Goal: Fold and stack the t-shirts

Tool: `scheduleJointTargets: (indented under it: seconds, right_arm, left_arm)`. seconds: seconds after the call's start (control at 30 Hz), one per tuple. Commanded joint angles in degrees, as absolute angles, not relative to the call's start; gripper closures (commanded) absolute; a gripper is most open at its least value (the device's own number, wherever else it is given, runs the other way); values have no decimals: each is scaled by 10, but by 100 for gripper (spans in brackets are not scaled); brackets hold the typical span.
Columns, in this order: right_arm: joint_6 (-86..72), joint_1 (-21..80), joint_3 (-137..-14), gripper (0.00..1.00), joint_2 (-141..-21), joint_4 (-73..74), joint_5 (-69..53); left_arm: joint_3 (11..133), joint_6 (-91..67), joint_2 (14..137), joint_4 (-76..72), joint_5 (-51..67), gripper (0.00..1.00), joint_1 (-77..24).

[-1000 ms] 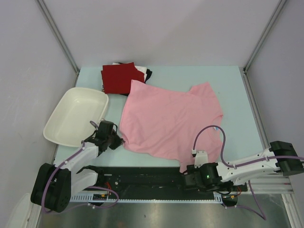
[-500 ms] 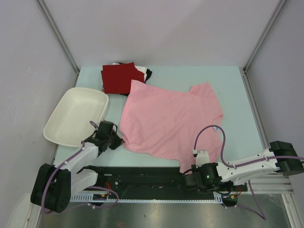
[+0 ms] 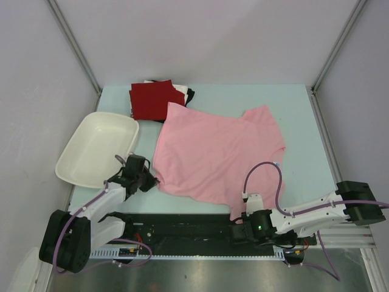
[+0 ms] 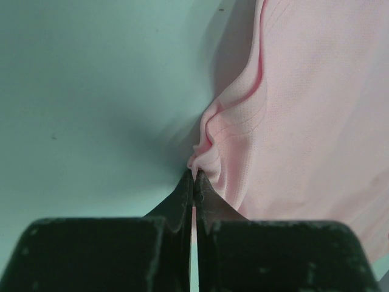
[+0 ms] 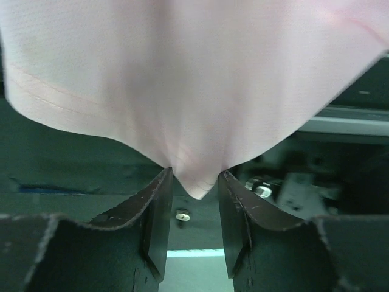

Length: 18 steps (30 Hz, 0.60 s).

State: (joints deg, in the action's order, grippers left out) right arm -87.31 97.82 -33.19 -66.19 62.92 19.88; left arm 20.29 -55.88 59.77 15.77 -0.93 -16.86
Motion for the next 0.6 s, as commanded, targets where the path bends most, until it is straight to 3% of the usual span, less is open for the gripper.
scheduleJointTargets:
  seconds: [0.0,0.33,0.4,0.43,0.5,0.57]
  right_arm:
    - [-896,982,-323,60,-687,524,204]
    - [-893,983,-334,60,-712,530,202]
    - [-893,983,-334,68,-717,531,202]
    - [-893,983,-333,82,-719,533,203]
    - [-893,982,-333,99,-723,535,205]
    - [-896,983,-334,100,-724,537,207]
  left_arm:
    - [185,-540,601,197,-25,100,-171]
    - [183,-535,614,185,-20,100,-171]
    - [182,-534,614,183,-21,100,-171]
    - [182,-534,614,180,-20,100,-171]
    - [185,-531,616,179,-19,100,-171]
    - [189,-524,621,176,-18,100,-171]
